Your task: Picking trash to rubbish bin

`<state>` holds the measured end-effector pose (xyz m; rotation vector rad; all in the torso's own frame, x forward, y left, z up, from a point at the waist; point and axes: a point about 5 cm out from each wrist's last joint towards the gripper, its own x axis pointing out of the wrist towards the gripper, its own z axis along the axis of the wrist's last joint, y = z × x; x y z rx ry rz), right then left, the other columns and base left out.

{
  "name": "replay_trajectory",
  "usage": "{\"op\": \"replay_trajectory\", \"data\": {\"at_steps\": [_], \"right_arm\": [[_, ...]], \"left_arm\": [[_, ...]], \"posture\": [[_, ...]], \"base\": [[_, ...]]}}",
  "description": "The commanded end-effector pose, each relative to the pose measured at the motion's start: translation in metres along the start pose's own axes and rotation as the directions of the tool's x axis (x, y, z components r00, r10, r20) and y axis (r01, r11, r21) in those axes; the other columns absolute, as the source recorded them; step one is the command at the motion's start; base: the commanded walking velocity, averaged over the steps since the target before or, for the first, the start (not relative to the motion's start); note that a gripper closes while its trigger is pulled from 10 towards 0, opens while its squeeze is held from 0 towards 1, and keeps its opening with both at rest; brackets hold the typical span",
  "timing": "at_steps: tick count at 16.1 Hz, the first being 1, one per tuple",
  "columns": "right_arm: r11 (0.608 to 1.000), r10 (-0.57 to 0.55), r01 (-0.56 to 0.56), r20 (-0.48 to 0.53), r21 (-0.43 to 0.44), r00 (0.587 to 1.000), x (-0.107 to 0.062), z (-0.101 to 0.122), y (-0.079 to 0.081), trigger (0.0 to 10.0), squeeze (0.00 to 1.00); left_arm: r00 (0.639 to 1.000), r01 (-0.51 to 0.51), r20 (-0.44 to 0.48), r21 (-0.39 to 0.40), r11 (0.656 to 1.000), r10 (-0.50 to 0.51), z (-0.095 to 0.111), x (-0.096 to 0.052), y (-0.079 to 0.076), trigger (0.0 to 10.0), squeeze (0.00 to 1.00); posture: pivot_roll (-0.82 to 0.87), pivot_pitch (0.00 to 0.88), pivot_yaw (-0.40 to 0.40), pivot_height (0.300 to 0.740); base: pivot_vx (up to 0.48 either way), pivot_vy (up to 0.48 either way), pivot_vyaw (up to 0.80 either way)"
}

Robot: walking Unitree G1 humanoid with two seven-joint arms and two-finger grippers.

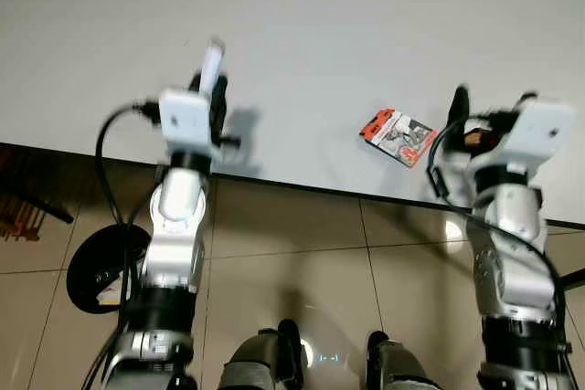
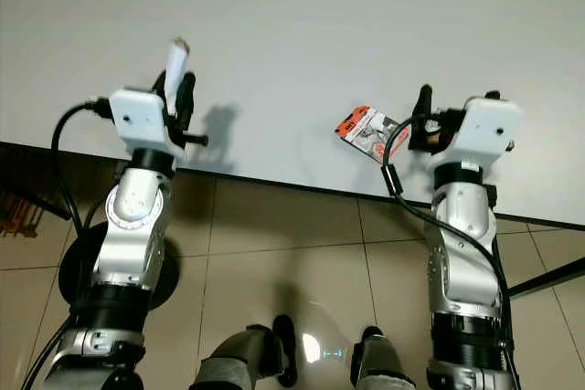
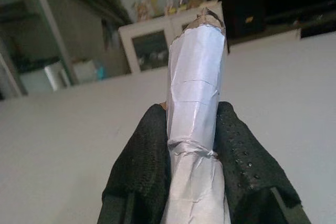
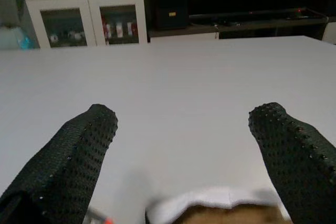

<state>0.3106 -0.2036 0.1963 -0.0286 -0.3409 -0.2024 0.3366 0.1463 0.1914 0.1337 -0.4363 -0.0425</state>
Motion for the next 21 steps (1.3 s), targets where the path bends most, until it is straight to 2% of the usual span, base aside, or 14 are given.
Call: {"op": "replay_trajectory", "data": {"at_steps": [1, 2, 4, 6, 12, 16, 19, 21], "right_arm": [[1.000, 0.005, -0.005, -0.027, -0.004, 1.000, -0.007, -0.011, 0.004, 10.0, 0.00], [1.000, 0.001, -0.001, -0.039, -0.001, 0.999, -0.010, -0.015, 0.004, 10.0, 0.00], [1.000, -0.013, 0.012, -0.106, -0.002, 0.994, -0.027, -0.035, 0.004, 10.0, 0.00], [1.000, -0.022, 0.022, -0.113, 0.000, 0.993, -0.035, -0.037, 0.002, 10.0, 0.00], [0.999, -0.043, 0.042, -0.043, -0.022, 0.998, -0.025, -0.022, -0.005, 10.0, 0.00], [0.999, -0.042, 0.041, -0.035, -0.020, 0.998, -0.026, -0.019, -0.003, 10.0, 0.00], [0.999, -0.037, 0.035, -0.037, -0.039, 0.999, -0.025, -0.019, -0.001, 10.0, 0.00], [0.998, -0.029, 0.027, -0.051, -0.050, 0.998, -0.025, -0.022, -0.001, 10.0, 0.00]], "left_arm": [[0.999, -0.023, -0.038, 0.011, 1.000, 0.023, -0.009, -0.011, 0.002, 10.0, 0.00], [0.998, -0.026, -0.050, 0.020, 0.999, 0.027, -0.012, -0.015, 0.002, 10.0, 0.00], [0.990, -0.070, -0.116, 0.054, 0.996, 0.076, -0.029, -0.035, 0.008, 10.0, 0.00], [0.986, -0.092, -0.132, 0.071, 0.993, 0.101, -0.032, -0.044, 0.013, 10.0, 0.00], [0.992, -0.102, -0.064, 0.096, 0.990, 0.108, -0.017, -0.033, 0.014, 10.0, 0.00], [0.995, -0.087, -0.035, 0.121, 0.989, 0.092, -0.010, -0.033, 0.011, 10.0, 0.00], [0.996, -0.076, -0.040, 0.136, 0.988, 0.082, -0.011, -0.032, 0.009, 10.0, 0.00], [0.996, -0.070, -0.043, 0.138, 0.988, 0.076, -0.012, -0.032, 0.007, 10.0, 0.00]], "posture": [[0.02, 0.207, 0.136, 0.740], [0.02, 0.207, 0.136, 0.740], [0.02, 0.204, 0.137, 0.740], [0.02, 0.202, 0.137, 0.740], [0.02, 0.214, 0.133, 0.740], [0.03, 0.237, 0.130, 0.740], [0.03, 0.251, 0.131, 0.740], [0.03, 0.253, 0.130, 0.740]], "base": [[0.000, 0.000, 0.00], [0.000, 0.000, 0.00], [0.000, 0.000, 0.00], [0.000, 0.000, 0.00], [0.000, 0.000, 0.00], [0.000, 0.000, 0.00], [0.000, 0.000, 0.00], [0.000, 0.000, 0.64]]}}
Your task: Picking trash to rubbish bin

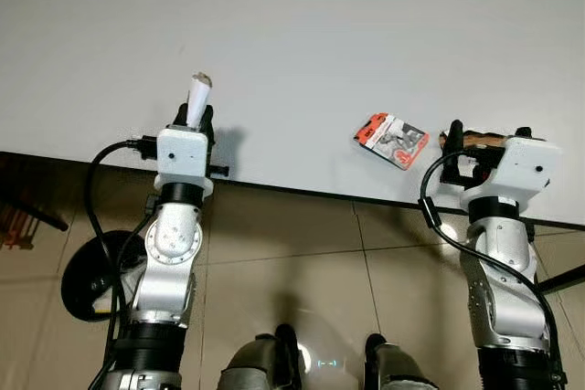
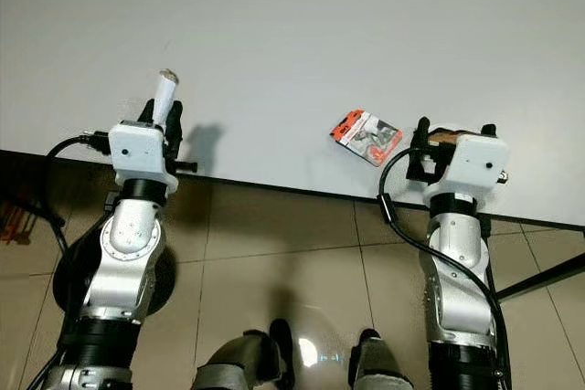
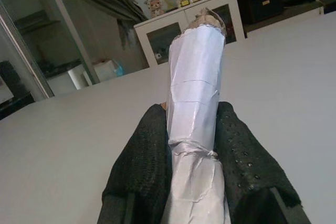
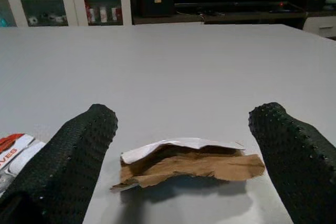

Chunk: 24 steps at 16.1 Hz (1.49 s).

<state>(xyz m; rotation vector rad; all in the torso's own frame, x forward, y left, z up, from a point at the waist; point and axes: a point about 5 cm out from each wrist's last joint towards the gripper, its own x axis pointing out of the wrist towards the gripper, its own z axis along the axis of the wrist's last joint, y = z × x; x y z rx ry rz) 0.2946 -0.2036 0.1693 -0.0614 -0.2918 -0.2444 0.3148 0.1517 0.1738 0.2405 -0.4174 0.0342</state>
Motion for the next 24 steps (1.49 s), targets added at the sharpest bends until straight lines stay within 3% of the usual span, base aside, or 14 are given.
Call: {"op": "replay_trajectory", "data": {"at_steps": [1, 24], "right_arm": [[1.000, 0.018, -0.018, -0.008, -0.007, 1.000, -0.0012, -0.0014, 0.0042, 10.0, 0.00], [0.998, 0.059, -0.060, -0.047, -0.013, 0.997, -0.0025, -0.0051, 0.0079, 10.0, 0.00]], "left_arm": [[0.999, -0.023, -0.024, 0.017, 1.000, 0.024, -0.0039, -0.0040, 0.0041, 10.0, 0.00], [0.999, -0.009, -0.032, 0.014, 1.000, 0.010, -0.0019, -0.0053, 0.0007, 10.0, 0.00]], "posture": [[0.03, 0.253, 0.130, 0.740], [0.03, 0.262, 0.137, 0.740]], "base": [[0.000, 0.000, 0.80], [0.000, 0.000, 0.80]]}}
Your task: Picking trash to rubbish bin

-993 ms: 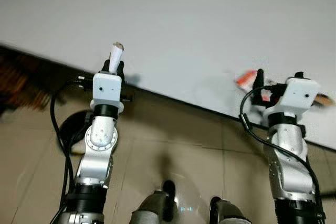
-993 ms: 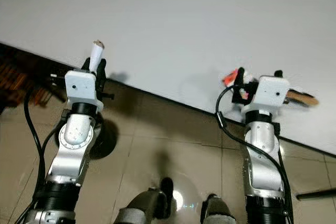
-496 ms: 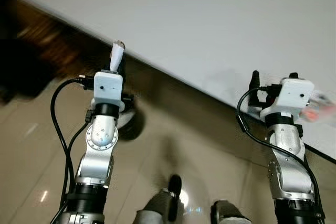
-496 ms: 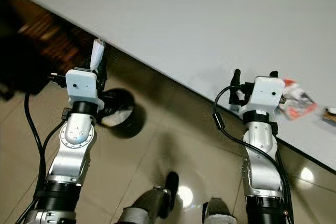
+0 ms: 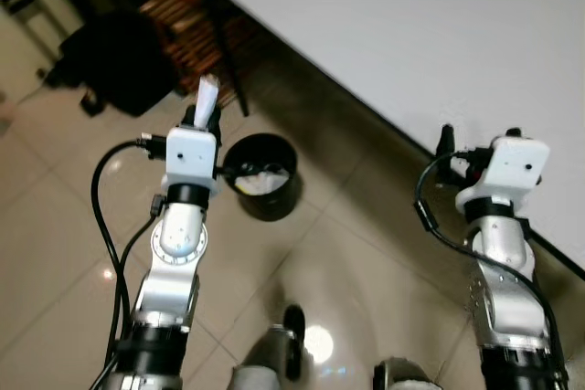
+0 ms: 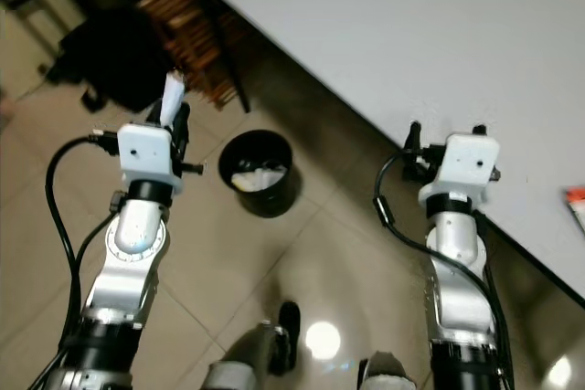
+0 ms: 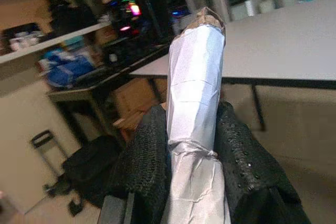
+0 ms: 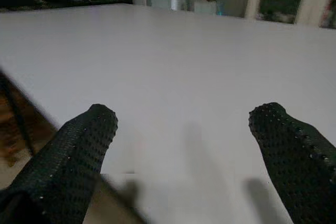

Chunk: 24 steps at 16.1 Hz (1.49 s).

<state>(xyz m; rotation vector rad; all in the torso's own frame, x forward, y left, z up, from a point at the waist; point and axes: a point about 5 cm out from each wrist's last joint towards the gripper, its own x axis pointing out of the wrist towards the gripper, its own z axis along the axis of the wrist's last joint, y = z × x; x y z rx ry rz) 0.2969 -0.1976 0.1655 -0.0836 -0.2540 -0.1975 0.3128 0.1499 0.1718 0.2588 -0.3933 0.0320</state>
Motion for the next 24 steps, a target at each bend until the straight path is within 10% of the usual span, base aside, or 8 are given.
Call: {"op": "replay_trajectory", "data": {"at_steps": [1, 10, 24], "right_arm": [[1.000, 0.012, -0.012, -0.013, 0.007, 1.000, -0.002, -0.002, 0.002, 10.0, 0.00], [0.999, 0.048, -0.048, -0.024, 0.019, 0.999, -0.004, -0.004, 0.006, 10.0, 0.00], [0.982, 0.165, -0.153, -0.118, 0.107, 0.979, -0.013, -0.018, 0.019, 10.0, 0.00]], "left_arm": [[1.000, -0.018, -0.011, -0.004, 1.000, 0.018, -0.002, -0.003, 0.003, 10.0, 0.00], [1.000, -0.010, -0.023, -0.018, 1.000, 0.009, -0.004, -0.006, 0.000, 10.0, 0.00], [0.985, 0.006, -0.169, -0.097, 0.995, -0.023, -0.028, -0.017, -0.007, 10.0, 0.00]], "posture": [[0.03, 0.258, 0.137, 0.740], [0.02, 0.242, 0.133, 0.740], [0.02, 0.282, 0.121, 0.740]], "base": [[0.000, 0.000, 0.80], [0.000, 0.000, 0.80], [0.305, 0.000, 0.00]]}}
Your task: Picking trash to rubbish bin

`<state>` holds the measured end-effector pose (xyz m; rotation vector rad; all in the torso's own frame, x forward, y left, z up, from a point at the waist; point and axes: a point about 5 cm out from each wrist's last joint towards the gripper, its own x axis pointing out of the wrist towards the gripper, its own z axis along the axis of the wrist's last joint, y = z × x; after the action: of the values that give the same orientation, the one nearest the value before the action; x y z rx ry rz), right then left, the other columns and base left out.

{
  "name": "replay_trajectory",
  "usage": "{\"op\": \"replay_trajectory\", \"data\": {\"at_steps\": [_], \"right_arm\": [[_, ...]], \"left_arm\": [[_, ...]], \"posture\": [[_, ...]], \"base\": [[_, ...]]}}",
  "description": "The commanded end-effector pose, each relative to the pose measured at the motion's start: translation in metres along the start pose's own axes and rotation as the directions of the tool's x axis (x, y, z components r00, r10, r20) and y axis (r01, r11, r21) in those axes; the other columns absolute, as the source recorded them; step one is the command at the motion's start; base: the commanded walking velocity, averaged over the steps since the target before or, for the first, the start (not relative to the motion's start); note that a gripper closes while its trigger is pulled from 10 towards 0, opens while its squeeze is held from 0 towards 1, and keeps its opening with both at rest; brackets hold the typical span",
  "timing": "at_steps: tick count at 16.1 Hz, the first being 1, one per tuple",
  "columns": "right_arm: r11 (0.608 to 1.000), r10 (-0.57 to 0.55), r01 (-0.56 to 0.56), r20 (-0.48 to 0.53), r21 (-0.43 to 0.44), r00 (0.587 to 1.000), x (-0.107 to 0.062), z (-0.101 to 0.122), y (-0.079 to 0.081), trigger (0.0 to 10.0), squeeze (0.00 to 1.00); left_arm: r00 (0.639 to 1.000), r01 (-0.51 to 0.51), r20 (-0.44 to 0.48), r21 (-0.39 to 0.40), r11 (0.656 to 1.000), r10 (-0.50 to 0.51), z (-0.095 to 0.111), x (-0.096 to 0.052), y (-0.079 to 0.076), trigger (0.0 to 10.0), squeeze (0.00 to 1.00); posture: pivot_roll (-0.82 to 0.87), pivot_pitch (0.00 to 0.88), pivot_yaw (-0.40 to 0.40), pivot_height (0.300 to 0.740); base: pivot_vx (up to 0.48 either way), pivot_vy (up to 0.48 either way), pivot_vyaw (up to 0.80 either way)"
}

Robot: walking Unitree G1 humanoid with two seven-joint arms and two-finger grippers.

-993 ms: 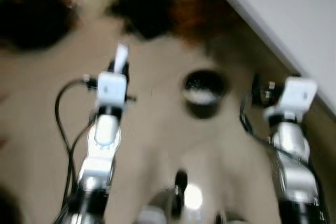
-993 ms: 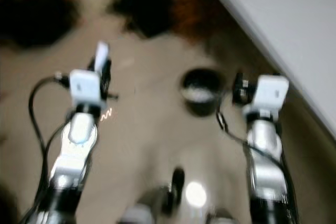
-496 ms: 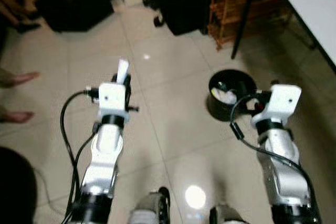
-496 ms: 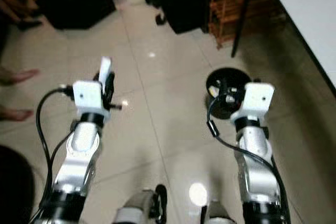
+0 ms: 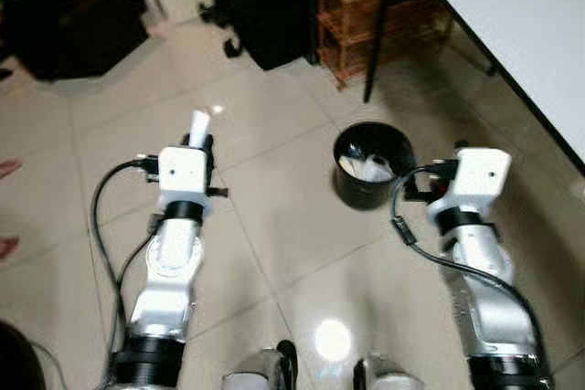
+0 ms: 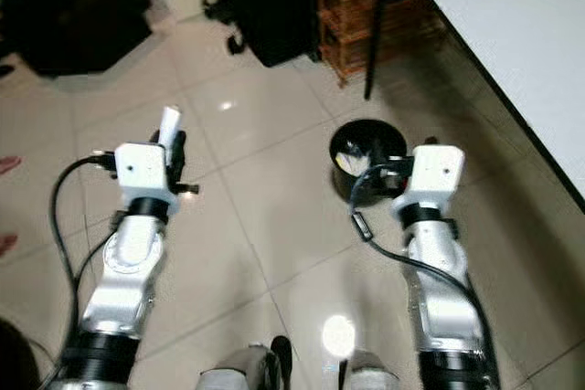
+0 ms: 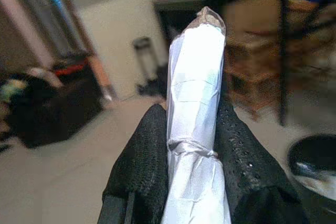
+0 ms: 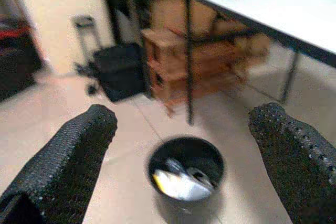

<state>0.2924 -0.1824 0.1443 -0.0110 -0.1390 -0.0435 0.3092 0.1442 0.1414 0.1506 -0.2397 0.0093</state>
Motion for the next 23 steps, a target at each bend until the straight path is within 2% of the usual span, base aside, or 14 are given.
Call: {"op": "replay_trajectory", "data": {"at_steps": [1, 3, 6, 14, 23], "right_arm": [[1.000, 0.012, -0.012, -0.013, 0.017, 1.000, -0.0002, -0.0010, 0.0039, 10.0, 0.00], [1.000, 0.012, -0.012, -0.017, 0.016, 1.000, -0.0001, -0.0015, 0.0040, 10.0, 0.00], [1.000, 0.015, -0.015, -0.020, 0.017, 1.000, 0.0007, -0.0018, 0.0051, 10.0, 0.00], [1.000, 0.011, -0.011, -0.023, 0.020, 1.000, 0.0005, -0.0024, 0.0056, 10.0, 0.00], [1.000, 0.021, -0.021, -0.031, 0.022, 0.999, 0.0004, -0.0044, 0.0068, 10.0, 0.00]], "left_arm": [[1.000, -0.004, -0.024, 0.019, 1.000, 0.005, -0.0044, -0.0017, 0.0055, 10.0, 0.00], [0.999, 0.011, -0.035, 0.032, 0.999, -0.009, -0.0070, -0.0021, 0.0030, 10.0, 0.00], [0.999, 0.039, -0.036, -0.003, 0.999, -0.039, -0.0075, -0.0040, -0.0011, 10.0, 0.00], [0.997, 0.059, -0.057, 0.015, 0.998, -0.058, -0.0101, -0.0037, -0.0004, 10.0, 0.00], [0.996, 0.065, -0.059, 0.015, 0.998, -0.064, -0.0100, -0.0037, -0.0011, 10.0, 0.00]], "posture": [[0.03, 0.284, 0.122, 0.740], [0.03, 0.287, 0.123, 0.740], [0.03, 0.289, 0.123, 0.740], [0.03, 0.287, 0.128, 0.740], [0.03, 0.284, 0.127, 0.740]], "base": [[0.409, 0.000, 0.00], [0.180, 0.000, 0.00], [0.000, 0.000, 0.00], [0.000, 0.000, 0.00], [0.259, 0.000, 0.00]]}}
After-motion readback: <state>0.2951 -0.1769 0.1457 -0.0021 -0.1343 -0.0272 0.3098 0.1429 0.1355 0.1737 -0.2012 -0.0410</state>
